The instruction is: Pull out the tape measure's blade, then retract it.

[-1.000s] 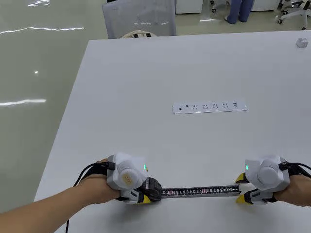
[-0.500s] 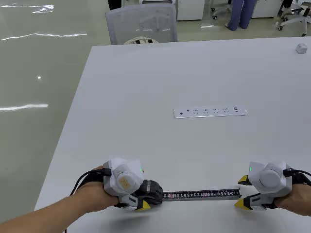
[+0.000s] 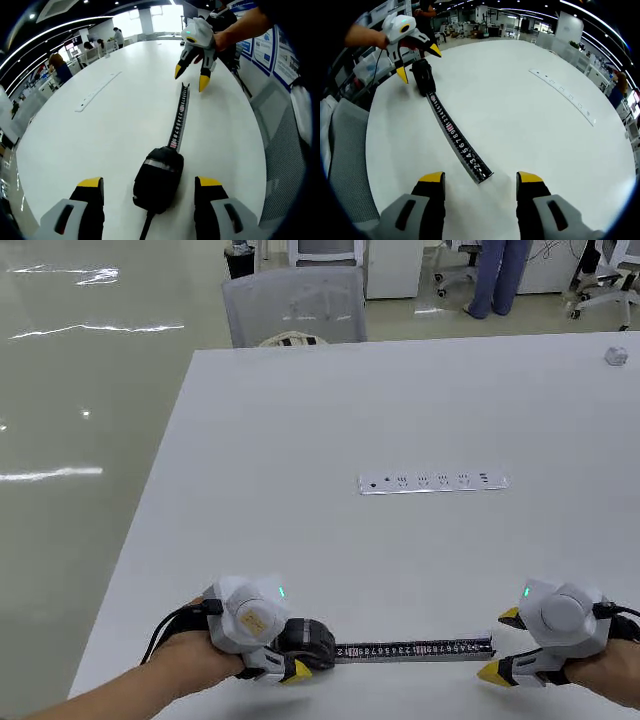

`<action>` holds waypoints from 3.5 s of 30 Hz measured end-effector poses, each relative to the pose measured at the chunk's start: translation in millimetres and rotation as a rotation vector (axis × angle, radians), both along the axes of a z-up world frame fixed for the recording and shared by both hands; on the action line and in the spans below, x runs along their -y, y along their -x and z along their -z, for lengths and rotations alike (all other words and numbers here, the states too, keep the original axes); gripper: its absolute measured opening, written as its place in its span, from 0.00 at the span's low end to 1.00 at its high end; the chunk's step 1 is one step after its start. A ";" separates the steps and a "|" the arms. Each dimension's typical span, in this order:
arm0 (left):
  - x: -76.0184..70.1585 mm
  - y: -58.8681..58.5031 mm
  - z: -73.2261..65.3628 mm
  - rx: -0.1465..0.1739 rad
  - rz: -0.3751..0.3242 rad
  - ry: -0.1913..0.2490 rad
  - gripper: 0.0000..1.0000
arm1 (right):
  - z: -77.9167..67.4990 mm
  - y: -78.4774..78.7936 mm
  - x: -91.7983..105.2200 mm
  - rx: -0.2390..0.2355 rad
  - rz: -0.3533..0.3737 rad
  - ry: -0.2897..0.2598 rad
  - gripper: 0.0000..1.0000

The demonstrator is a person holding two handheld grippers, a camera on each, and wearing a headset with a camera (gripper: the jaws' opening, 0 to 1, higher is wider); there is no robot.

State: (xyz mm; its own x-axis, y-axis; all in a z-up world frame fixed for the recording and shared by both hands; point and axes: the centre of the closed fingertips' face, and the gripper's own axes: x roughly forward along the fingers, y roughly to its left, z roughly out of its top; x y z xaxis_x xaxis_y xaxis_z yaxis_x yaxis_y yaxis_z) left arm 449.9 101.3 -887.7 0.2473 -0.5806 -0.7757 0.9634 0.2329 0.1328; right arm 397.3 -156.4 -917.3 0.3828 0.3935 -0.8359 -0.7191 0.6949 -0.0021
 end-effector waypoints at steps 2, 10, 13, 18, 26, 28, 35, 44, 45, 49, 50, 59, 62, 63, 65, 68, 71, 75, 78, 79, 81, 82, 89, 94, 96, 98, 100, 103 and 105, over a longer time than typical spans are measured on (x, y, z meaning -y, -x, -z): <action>-1.3 -0.5 -1.7 -0.003 -0.038 0.013 0.72 | -0.8 1.3 1.4 -0.002 0.041 -0.007 0.60; -7.1 -4.7 -13.0 0.021 -0.145 0.053 0.72 | -5.3 5.0 7.6 0.009 0.172 -0.043 0.67; -8.8 -4.6 -17.1 0.026 -0.186 0.074 0.73 | -8.5 5.7 6.5 0.025 0.216 -0.065 0.72; -11.1 -0.8 -19.6 0.013 -0.248 0.101 0.76 | -13.5 10.5 1.2 0.040 0.254 -0.081 0.74; -18.1 5.7 -22.0 0.002 -0.340 0.134 0.77 | -18.8 16.7 -3.5 0.055 0.329 -0.115 0.79; -18.6 6.9 -23.0 -0.003 -0.356 0.145 0.78 | -20.8 18.1 -3.8 0.058 0.343 -0.121 0.80; -23.9 10.2 -25.5 -0.010 -0.454 0.169 0.80 | -26.2 21.9 1.8 0.070 0.426 -0.130 0.85; -28.5 17.9 -30.5 -0.028 -0.582 0.214 0.84 | -31.2 34.2 -0.4 0.075 0.494 -0.155 0.86; -28.9 19.2 -30.6 -0.027 -0.588 0.216 0.84 | -31.9 35.5 -1.0 0.076 0.498 -0.160 0.86; -31.5 26.1 -30.9 -0.039 -0.636 0.223 0.86 | -33.8 42.8 -4.1 0.070 0.524 -0.169 0.88; -32.1 26.8 -31.7 -0.040 -0.652 0.231 0.86 | -33.5 44.4 -4.5 0.066 0.527 -0.166 0.88; -41.9 38.9 -44.2 -0.028 -0.776 0.269 0.88 | -38.1 56.9 -12.1 0.068 0.598 -0.208 0.88; -42.5 44.4 -46.0 -0.025 -0.795 0.268 0.88 | -39.9 60.1 -14.3 0.082 0.619 -0.211 0.88; -43.4 46.1 -46.4 -0.021 -0.802 0.263 0.88 | -41.0 61.4 -15.7 0.082 0.622 -0.214 0.89; -44.1 49.5 -49.7 -0.019 -0.824 0.273 0.89 | -45.1 64.1 -20.0 0.089 0.625 -0.223 0.89; -44.0 53.3 -53.3 -0.019 -0.847 0.282 0.89 | -49.5 67.5 -25.2 0.097 0.624 -0.228 0.90; -43.8 58.1 -58.3 -0.006 -0.867 0.280 0.91 | -56.2 71.4 -28.1 0.104 0.629 -0.236 0.90; -45.1 62.6 -62.7 0.000 -0.896 0.284 0.93 | -61.2 76.8 -29.7 0.102 0.634 -0.241 0.91; -45.9 67.6 -64.5 -0.005 -0.914 0.286 0.92 | -65.7 80.4 -28.1 0.110 0.643 -0.240 0.91; -46.3 69.2 -64.7 -0.005 -0.917 0.284 0.92 | -66.5 81.2 -27.4 0.111 0.648 -0.240 0.91; -45.4 74.1 -65.7 -0.018 -0.927 0.294 0.92 | -69.7 83.9 -27.7 0.111 0.656 -0.244 0.91; -45.2 76.0 -65.9 -0.019 -0.930 0.293 0.92 | -70.5 84.9 -28.0 0.108 0.662 -0.246 0.91; -42.9 89.2 -71.4 -0.031 -0.932 0.304 0.91 | -80.6 92.1 -33.0 0.117 0.666 -0.253 0.90; -43.2 100.8 -80.5 -0.044 -0.941 0.326 0.91 | -94.4 99.6 -39.1 0.131 0.666 -0.260 0.90; -44.3 103.5 -85.4 -0.036 -0.942 0.328 0.91 | -99.2 101.8 -41.2 0.134 0.663 -0.261 0.89; -44.7 105.8 -88.4 -0.040 -0.940 0.332 0.91 | -103.4 103.5 -42.8 0.136 0.659 -0.262 0.89; -45.9 108.5 -92.1 -0.037 -0.940 0.333 0.91 | -108.5 105.6 -43.9 0.141 0.660 -0.264 0.89; -47.2 112.0 -96.1 -0.036 -0.936 0.334 0.91 | -115.5 108.8 -47.3 0.144 0.659 -0.268 0.88; -47.9 114.8 -98.3 -0.032 -0.930 0.326 0.91 | -120.3 111.4 -50.3 0.146 0.654 -0.267 0.88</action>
